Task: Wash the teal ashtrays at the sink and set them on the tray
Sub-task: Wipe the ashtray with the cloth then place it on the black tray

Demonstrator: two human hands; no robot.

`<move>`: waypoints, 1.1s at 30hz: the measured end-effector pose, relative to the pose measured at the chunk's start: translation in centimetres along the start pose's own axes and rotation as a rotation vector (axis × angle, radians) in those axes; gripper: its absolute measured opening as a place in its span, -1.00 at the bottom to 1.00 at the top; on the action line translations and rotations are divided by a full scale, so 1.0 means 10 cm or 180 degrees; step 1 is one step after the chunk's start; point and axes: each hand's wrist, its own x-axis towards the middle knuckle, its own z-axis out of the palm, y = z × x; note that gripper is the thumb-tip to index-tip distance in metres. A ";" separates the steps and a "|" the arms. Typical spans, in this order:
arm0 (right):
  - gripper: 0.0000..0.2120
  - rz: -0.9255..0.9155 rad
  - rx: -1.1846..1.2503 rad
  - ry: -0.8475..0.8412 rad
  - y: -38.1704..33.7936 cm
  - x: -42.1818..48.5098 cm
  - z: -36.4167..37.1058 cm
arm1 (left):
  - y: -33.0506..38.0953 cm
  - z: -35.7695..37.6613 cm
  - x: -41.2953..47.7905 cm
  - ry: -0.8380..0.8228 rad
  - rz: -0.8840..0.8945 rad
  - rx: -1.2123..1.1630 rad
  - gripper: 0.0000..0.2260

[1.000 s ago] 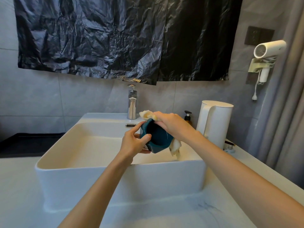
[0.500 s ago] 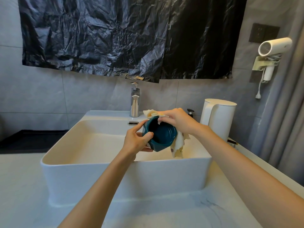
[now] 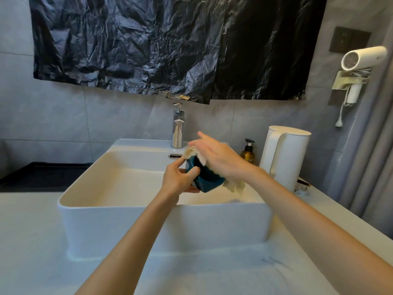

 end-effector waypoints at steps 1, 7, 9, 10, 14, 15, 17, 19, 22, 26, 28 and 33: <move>-0.62 -0.0157 -0.0376 -0.0068 0.00 0.01 0.06 | 0.00 0.00 0.00 0.0013 0.0041 0.0055 -0.60; -0.65 -0.0180 -0.0415 0.0440 0.15 0.08 0.06 | 0.01 0.01 -0.01 -0.0034 0.0129 0.0149 -0.49; -0.62 0.0388 0.0375 0.0543 0.20 0.13 0.09 | 0.01 0.01 0.00 -0.0060 0.0093 0.0134 -0.47; -0.62 0.0664 0.0649 0.0603 0.21 0.16 0.11 | 0.01 0.01 0.00 -0.0054 0.0067 0.0122 -0.47; -0.66 0.0283 -0.0047 0.0768 0.16 0.17 0.18 | 0.00 0.00 0.01 -0.0001 0.0097 0.0128 -0.48; -0.67 -0.0022 -0.0344 0.0799 0.15 0.15 0.18 | 0.00 0.00 0.01 0.0022 0.0149 0.0156 -0.50; -0.66 -0.0529 -0.0793 0.0789 0.13 0.15 0.16 | -0.01 0.00 0.00 0.0078 0.0233 0.0211 -0.56; -0.66 -0.0631 -0.0826 0.0785 0.18 0.17 0.14 | -0.02 0.00 0.01 0.0071 0.0251 0.0202 -0.55; -0.63 -0.0134 0.0173 0.0902 0.24 0.18 0.13 | 0.00 0.01 0.01 0.0018 0.0200 0.0088 -0.50; -0.57 0.0764 0.1339 0.1096 0.19 0.18 0.18 | 0.00 0.00 0.02 0.0164 0.0131 -0.0159 -0.52; -0.53 0.1150 0.1896 0.1310 0.14 0.17 0.23 | 0.00 0.00 0.02 0.0307 0.0168 -0.0265 -0.51; -0.55 0.1200 0.2519 0.1983 0.03 0.09 0.44 | 0.00 0.00 0.03 0.0652 0.0352 -0.0309 -0.52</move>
